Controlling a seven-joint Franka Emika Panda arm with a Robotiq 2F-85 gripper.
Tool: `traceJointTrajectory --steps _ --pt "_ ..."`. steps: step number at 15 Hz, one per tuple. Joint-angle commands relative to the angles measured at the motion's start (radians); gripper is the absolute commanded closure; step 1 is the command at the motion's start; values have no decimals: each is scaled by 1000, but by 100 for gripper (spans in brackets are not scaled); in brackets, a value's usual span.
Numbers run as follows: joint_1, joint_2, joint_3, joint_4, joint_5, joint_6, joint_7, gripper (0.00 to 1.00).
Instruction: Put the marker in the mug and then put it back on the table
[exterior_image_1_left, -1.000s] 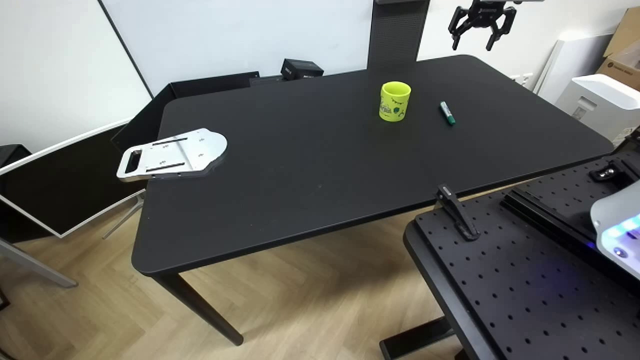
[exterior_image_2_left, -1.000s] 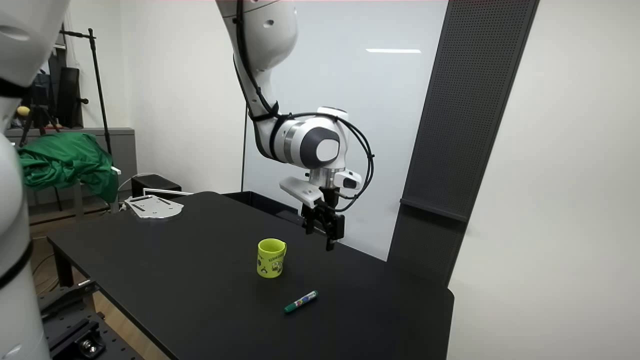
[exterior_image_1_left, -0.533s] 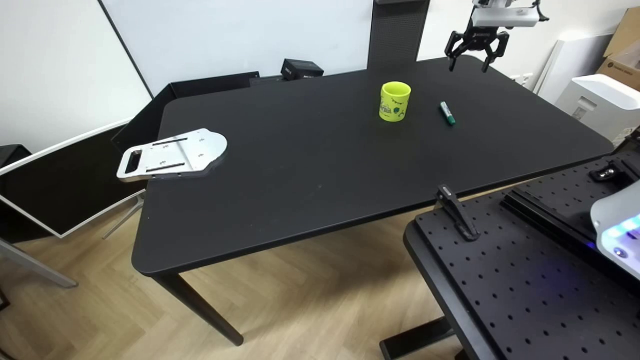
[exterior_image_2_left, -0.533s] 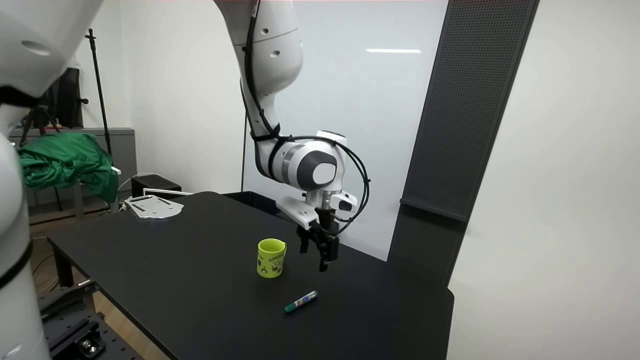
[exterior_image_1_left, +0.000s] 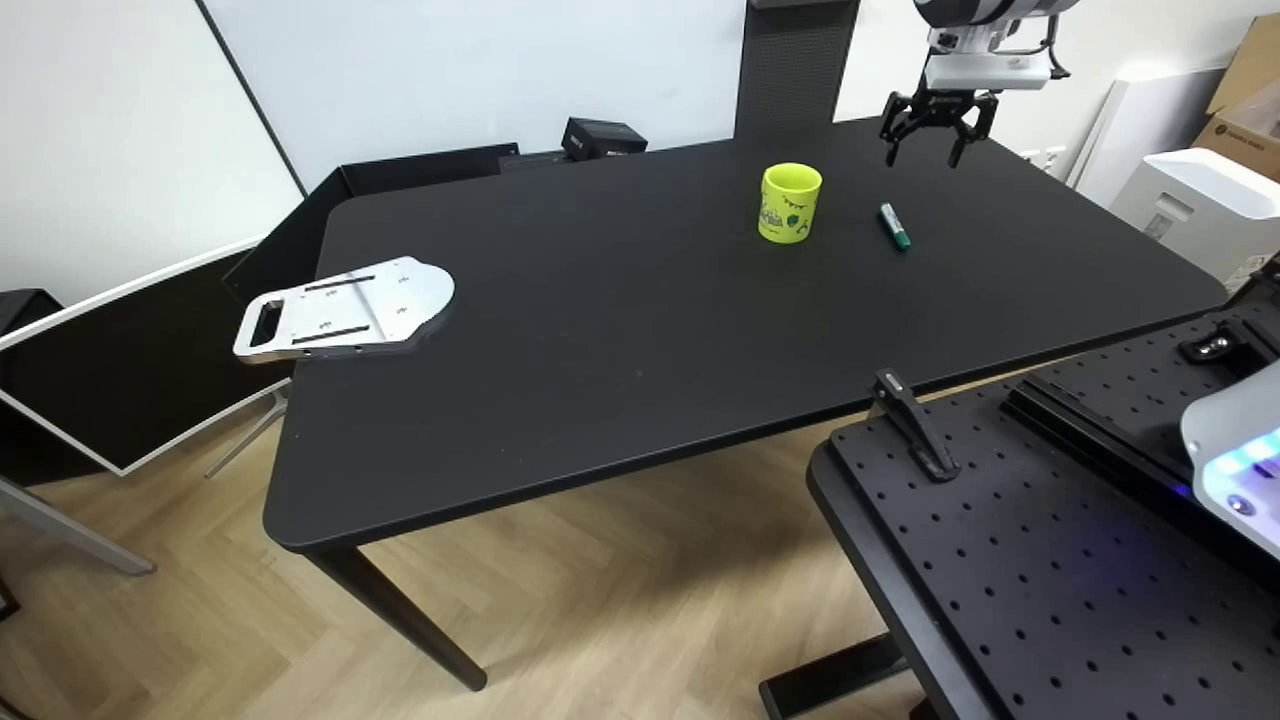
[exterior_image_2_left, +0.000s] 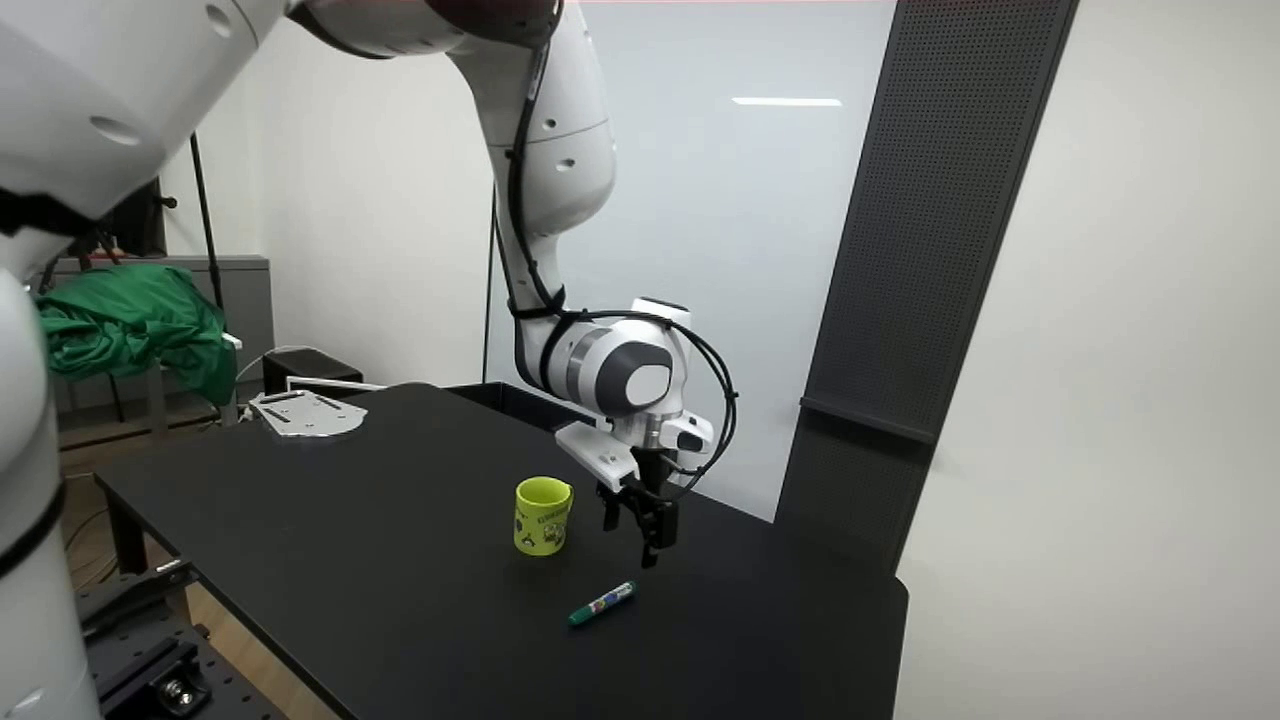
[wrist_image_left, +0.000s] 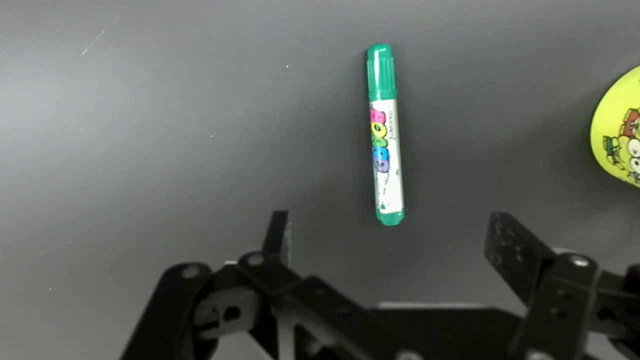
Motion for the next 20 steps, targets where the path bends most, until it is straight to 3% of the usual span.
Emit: traceJointTrajectory --steps 1,9,20 --pt "11 15 -10 13 15 3 -9 0" --pt "13 26 -10 17 15 4 -9 0" --pt "-20 162 15 79 76 72 -26 0"
